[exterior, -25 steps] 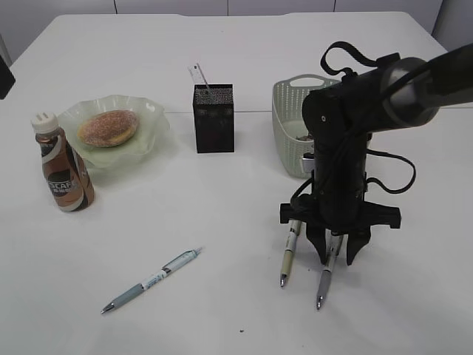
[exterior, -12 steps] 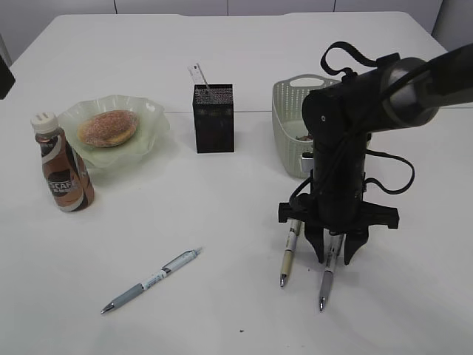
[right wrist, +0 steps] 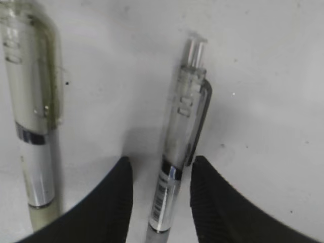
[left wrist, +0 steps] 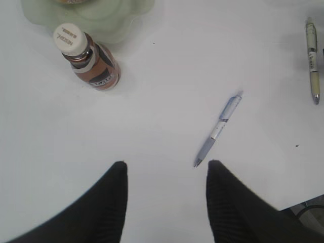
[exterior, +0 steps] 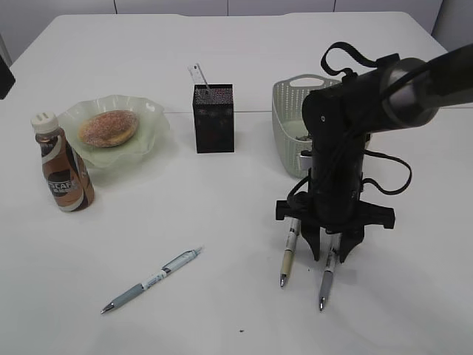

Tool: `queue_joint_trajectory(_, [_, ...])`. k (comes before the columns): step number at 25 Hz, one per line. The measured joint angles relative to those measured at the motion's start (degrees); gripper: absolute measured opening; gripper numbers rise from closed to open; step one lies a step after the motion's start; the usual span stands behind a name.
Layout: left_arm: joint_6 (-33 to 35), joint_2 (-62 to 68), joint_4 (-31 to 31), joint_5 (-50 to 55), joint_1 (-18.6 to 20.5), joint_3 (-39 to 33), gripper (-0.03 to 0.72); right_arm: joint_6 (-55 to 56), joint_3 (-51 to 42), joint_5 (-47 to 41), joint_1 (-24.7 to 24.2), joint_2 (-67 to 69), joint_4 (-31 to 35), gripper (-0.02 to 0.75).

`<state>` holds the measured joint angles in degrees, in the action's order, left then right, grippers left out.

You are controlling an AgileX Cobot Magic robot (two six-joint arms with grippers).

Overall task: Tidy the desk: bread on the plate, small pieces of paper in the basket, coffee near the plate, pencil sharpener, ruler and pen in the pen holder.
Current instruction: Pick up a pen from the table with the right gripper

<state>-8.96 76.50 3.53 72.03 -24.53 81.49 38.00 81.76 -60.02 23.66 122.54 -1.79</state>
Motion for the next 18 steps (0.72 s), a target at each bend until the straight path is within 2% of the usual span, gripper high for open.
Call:
queue_joint_trajectory(10, [0.0,0.0,0.0,0.0,0.0,0.0,0.37,-0.11,0.47,-0.04,0.0,0.85,1.09,0.269])
queue_joint_trajectory(12, [0.0,0.0,0.1,0.0,0.0,0.0,0.37,-0.62,0.47,0.46,0.0,0.89,1.23,0.229])
queue_joint_trajectory(16, [0.0,0.0,0.1,0.0,0.0,0.0,0.37,-2.01,0.47,1.24,0.0,0.98,1.79,0.098])
queue_joint_trajectory(18, [0.0,0.0,0.1,0.0,0.0,0.0,0.37,-4.15,0.47,1.26,0.0,0.98,1.79,0.069])
